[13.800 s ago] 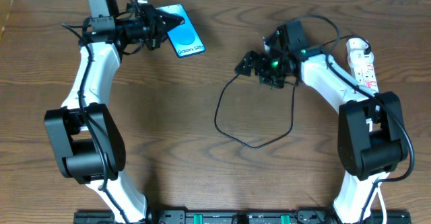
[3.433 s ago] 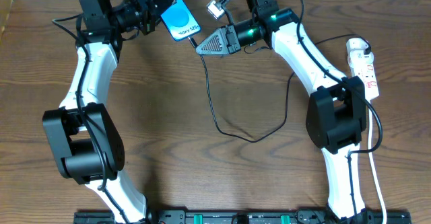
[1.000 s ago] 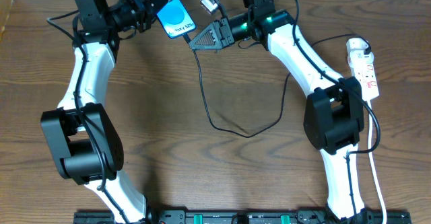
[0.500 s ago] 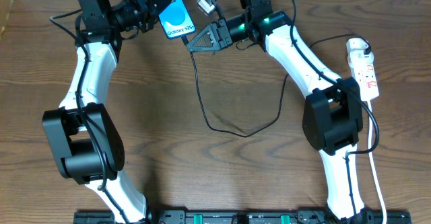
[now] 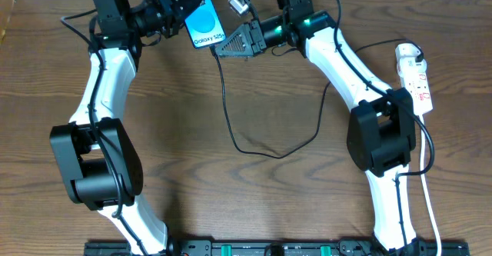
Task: Plug charger to phone and switch on socket
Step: 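Open the right gripper and withdraw it from the plugged phone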
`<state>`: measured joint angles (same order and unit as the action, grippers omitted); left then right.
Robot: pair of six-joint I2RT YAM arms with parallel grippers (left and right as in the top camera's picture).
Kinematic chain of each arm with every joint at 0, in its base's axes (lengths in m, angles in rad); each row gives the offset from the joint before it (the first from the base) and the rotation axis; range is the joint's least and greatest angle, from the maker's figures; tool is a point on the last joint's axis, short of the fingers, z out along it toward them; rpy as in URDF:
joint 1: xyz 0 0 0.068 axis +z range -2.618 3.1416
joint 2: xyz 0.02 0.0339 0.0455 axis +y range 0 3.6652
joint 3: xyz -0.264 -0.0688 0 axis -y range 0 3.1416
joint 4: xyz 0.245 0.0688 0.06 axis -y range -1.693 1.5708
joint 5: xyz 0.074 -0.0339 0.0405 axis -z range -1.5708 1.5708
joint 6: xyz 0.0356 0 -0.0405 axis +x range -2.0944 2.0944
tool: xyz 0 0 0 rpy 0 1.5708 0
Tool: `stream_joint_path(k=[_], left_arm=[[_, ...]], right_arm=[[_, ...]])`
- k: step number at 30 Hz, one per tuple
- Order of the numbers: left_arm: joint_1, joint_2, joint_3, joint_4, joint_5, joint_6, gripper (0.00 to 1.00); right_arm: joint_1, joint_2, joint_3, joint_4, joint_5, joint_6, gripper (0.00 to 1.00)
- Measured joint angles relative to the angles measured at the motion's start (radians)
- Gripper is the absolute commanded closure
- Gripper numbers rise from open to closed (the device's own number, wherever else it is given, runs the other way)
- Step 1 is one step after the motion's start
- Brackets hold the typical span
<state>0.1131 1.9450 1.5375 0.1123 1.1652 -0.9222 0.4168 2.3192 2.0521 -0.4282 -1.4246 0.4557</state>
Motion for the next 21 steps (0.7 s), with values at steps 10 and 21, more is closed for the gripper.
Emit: stream_joint_path(k=[10,21], left_arm=[[0.037,0.000,0.000,-0.141,0.043,0.105,0.93],[0.034,0.000,-0.019,-0.654,0.039,0.530,0.93]], right_arm=[[-0.088,0.000,0.000,-0.005,0.033,-0.002,0.64],[-0.148,0.000,0.002,-0.323,0.260,-0.143,0.57]])
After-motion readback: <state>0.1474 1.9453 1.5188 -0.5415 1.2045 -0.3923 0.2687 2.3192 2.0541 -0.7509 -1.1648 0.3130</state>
